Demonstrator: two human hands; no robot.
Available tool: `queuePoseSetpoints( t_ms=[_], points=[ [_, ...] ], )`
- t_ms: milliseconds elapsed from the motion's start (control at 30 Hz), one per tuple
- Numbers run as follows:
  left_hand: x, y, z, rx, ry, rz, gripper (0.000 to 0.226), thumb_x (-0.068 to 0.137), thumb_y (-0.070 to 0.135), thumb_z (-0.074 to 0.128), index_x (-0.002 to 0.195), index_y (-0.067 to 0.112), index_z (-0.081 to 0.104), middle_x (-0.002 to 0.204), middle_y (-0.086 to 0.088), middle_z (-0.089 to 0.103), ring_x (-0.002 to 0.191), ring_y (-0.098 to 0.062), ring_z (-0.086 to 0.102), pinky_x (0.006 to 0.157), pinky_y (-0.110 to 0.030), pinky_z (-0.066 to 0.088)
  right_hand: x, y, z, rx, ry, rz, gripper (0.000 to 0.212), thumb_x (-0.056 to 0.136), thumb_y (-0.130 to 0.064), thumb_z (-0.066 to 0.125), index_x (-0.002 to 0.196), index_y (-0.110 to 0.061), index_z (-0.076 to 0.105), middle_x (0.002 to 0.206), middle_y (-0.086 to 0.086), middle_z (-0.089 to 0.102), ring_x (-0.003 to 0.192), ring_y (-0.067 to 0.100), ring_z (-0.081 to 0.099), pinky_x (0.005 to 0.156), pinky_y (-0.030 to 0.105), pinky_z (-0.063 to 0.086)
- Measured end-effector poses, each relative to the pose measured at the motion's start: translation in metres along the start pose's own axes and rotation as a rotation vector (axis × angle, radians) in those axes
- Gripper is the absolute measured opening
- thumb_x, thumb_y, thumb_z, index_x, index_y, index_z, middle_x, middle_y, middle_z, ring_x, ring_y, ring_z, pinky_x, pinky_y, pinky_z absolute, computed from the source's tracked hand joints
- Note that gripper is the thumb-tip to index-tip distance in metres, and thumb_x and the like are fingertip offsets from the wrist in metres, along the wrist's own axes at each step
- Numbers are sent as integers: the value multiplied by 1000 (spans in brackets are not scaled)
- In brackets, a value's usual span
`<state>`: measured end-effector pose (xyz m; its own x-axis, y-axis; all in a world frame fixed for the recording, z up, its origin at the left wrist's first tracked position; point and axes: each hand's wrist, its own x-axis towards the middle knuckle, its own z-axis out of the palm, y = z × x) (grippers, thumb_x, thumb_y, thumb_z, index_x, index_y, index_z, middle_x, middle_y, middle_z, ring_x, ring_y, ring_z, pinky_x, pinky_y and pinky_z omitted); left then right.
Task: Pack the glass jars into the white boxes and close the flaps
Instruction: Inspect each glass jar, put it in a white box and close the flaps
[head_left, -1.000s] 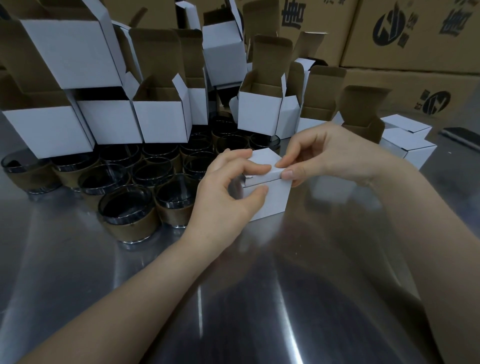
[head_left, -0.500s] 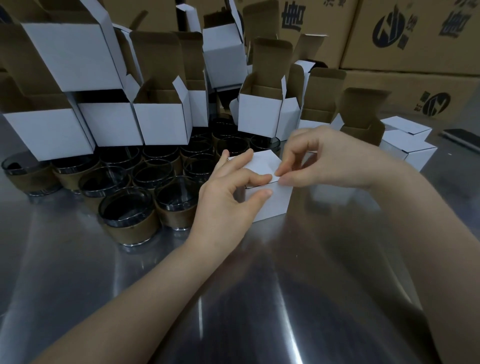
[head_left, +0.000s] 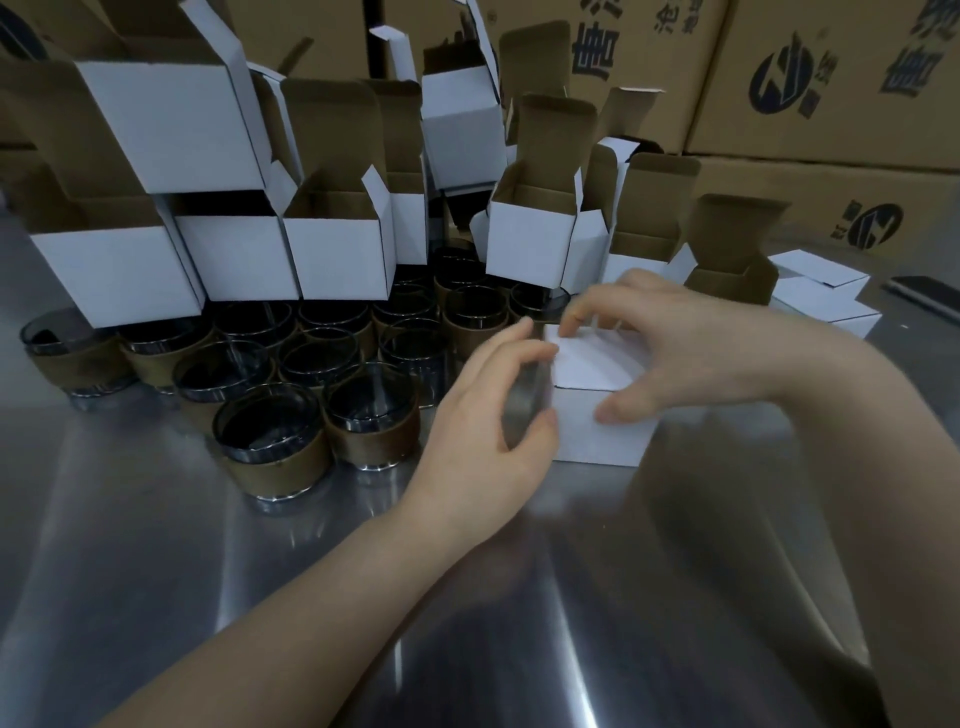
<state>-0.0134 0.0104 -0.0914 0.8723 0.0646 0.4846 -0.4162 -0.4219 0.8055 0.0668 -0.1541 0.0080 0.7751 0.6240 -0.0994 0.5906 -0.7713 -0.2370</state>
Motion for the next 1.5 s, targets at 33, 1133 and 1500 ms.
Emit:
queuePoseSetpoints(
  t_ms=[33,1133,1500],
  points=[
    [0,-1,0,26,4,9,38,82,16,56,120,21,61,143,7,46,133,0,42,112,-31,37,-3,2,-4,-27,-19,63,63,70,-41,78,121,-47,41,118,-7,39,110,15,42,92,36,42],
    [2,-7,2,216,-88,-15,71,89,27,65,148,32,28,154,10,22,142,-2,20,114,-21,21,1,-8,-3,398,558,139,28,80,-21,52,67,-21,77,67,-4,73,76,13,69,75,36,57],
    [2,-13,4,291,-112,-72,68,93,30,60,151,37,25,146,17,20,138,-8,24,110,-24,29,-1,1,-8,440,329,109,34,87,-15,49,58,-11,67,56,5,65,45,13,58,43,27,44]
  ],
)
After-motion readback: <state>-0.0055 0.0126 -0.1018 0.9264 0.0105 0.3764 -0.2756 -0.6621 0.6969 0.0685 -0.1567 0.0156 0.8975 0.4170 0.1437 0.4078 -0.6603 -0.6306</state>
